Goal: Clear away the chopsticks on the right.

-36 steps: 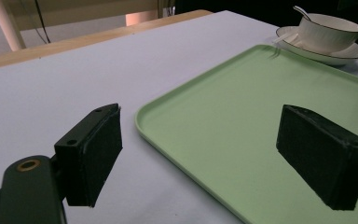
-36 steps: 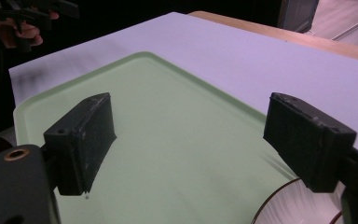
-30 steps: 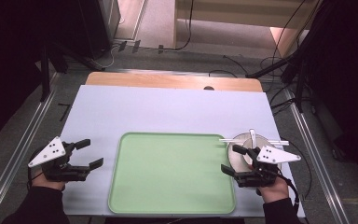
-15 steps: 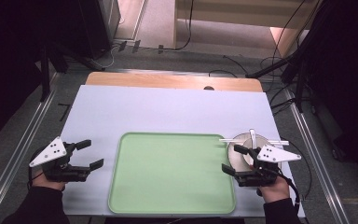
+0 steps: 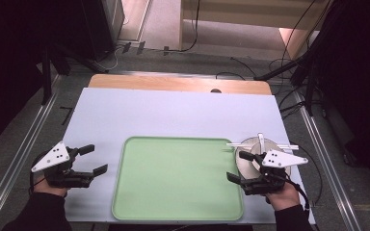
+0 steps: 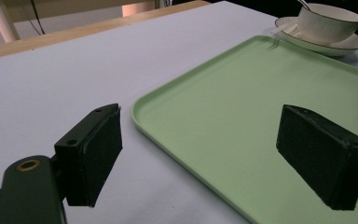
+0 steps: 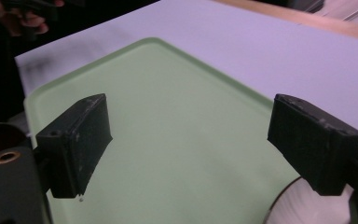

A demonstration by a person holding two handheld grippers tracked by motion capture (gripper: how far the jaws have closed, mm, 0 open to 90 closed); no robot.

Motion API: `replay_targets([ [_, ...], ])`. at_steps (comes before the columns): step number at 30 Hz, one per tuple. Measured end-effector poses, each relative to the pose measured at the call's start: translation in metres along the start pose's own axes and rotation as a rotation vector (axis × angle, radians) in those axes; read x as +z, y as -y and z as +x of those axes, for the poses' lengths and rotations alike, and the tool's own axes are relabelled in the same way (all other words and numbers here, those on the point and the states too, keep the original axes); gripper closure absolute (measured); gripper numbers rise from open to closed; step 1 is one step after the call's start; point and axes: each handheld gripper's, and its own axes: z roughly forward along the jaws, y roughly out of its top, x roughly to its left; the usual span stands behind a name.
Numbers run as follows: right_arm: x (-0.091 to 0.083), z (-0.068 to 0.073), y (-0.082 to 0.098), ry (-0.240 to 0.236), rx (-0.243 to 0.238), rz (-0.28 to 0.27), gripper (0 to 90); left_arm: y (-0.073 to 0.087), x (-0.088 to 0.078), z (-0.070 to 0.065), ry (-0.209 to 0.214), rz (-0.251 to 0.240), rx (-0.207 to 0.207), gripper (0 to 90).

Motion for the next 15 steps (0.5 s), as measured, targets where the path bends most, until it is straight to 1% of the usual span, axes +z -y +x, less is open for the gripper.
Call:
replay_targets([
  [1,-0.001,0.000,-0.002,-0.017,0.004,0.018,13.5,0.000,0.000,0.000,0.000,0.003,0.004,14.3],
  [3,-0.001,0.000,-0.004,-0.033,0.005,0.056,13.8,0.000,0.001,-0.001,0.004,0.011,0.010,14.3],
  [6,-0.002,0.000,-0.007,-0.048,0.002,0.091,13.8,0.000,0.001,-0.001,0.003,0.015,0.013,14.3],
  [7,-0.002,0.000,-0.007,-0.048,0.002,0.091,13.8,0.000,0.001,-0.001,0.003,0.015,0.013,14.3],
  [9,-0.004,0.000,-0.009,-0.057,0.004,0.126,13.8,0.000,0.000,-0.001,0.001,0.012,0.010,14.3],
  [12,-0.006,0.000,-0.011,-0.050,0.005,0.142,13.7,0.000,0.000,-0.001,0.001,0.012,0.010,14.3],
  [14,-0.008,-0.001,-0.013,-0.035,0.025,0.156,13.7,0.000,0.000,-0.001,0.002,0.013,0.010,14.2],
  [15,-0.009,-0.002,-0.013,-0.035,0.036,0.160,13.7,0.000,0.000,-0.001,0.000,0.015,0.010,14.3],
])
